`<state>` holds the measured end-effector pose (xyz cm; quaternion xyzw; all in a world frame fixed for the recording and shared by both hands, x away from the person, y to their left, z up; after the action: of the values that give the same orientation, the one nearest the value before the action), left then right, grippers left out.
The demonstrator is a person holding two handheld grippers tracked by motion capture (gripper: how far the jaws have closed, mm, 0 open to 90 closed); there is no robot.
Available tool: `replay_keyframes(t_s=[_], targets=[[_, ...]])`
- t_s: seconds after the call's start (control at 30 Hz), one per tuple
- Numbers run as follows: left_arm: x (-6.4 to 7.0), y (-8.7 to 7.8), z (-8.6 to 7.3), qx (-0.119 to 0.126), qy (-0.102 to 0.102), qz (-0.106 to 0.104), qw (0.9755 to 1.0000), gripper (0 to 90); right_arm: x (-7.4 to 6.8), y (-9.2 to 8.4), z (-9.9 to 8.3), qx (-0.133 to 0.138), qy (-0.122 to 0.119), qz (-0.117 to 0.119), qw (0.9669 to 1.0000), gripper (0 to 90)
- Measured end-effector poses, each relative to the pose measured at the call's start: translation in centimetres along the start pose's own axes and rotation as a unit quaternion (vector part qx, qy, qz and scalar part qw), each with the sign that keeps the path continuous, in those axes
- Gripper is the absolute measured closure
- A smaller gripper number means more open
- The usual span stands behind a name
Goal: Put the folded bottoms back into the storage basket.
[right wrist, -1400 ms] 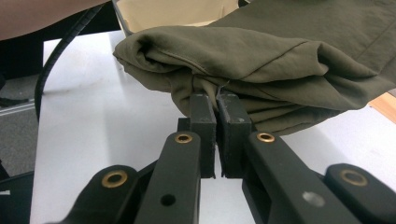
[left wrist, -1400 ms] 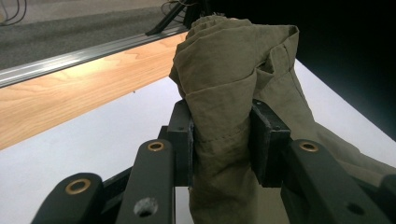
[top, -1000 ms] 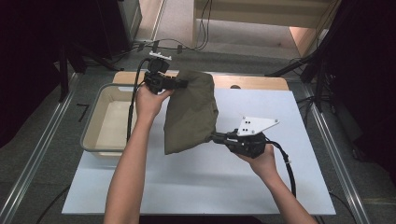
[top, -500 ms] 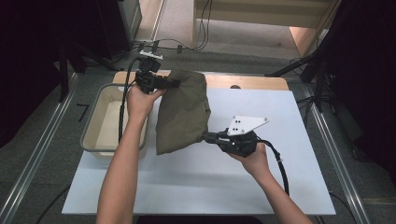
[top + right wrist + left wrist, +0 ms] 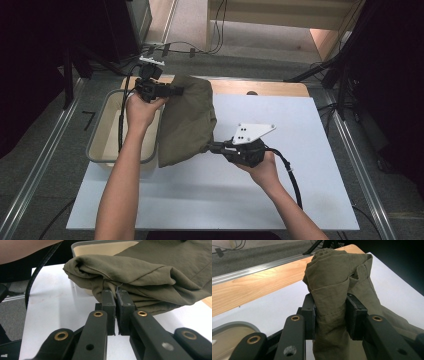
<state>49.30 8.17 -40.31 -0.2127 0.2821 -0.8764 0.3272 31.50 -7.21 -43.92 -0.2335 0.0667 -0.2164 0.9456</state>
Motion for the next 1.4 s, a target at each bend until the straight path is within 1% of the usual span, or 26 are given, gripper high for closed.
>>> replay_keyframes(t_s=[0.4,0.47,0.8,1.13,1.4], targets=[[-1.0,-0.9,-0.6,-0.002,0.000,0.007,1.0000,66.4,-0.5,1.2,0.8,-0.001,-0.006,0.008,1.0000,84.5],[-1.1,-1.1,-0.6,0.000,0.000,0.008,1.0000,66.4,-0.5,1.4,1.0,-0.002,-0.008,0.009,0.9999,84.5],[-2.1,-2.2,-0.9,0.002,-0.001,0.017,0.9999,66.4,-0.9,2.6,2.0,-0.002,-0.012,0.017,0.9998,84.5],[-3.6,-3.8,-1.2,0.007,-0.007,0.030,0.9995,66.5,-1.3,4.1,3.0,0.000,-0.015,0.025,0.9996,84.4],[-4.4,-4.6,-1.3,0.008,-0.003,0.042,0.9991,66.4,-1.7,5.3,3.6,-0.003,-0.019,0.031,0.9993,84.5]])
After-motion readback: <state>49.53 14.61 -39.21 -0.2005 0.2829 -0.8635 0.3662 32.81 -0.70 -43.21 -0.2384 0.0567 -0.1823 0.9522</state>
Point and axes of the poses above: each handheld gripper's, and its own axes: y roughly forward along the jaws, z roughly out of its top, x roughly to its right, the point moved 9 cm from there along y, roughly forward along the jaws, and after that the axes turned 3 degrees about y, right-handed, at the moved point
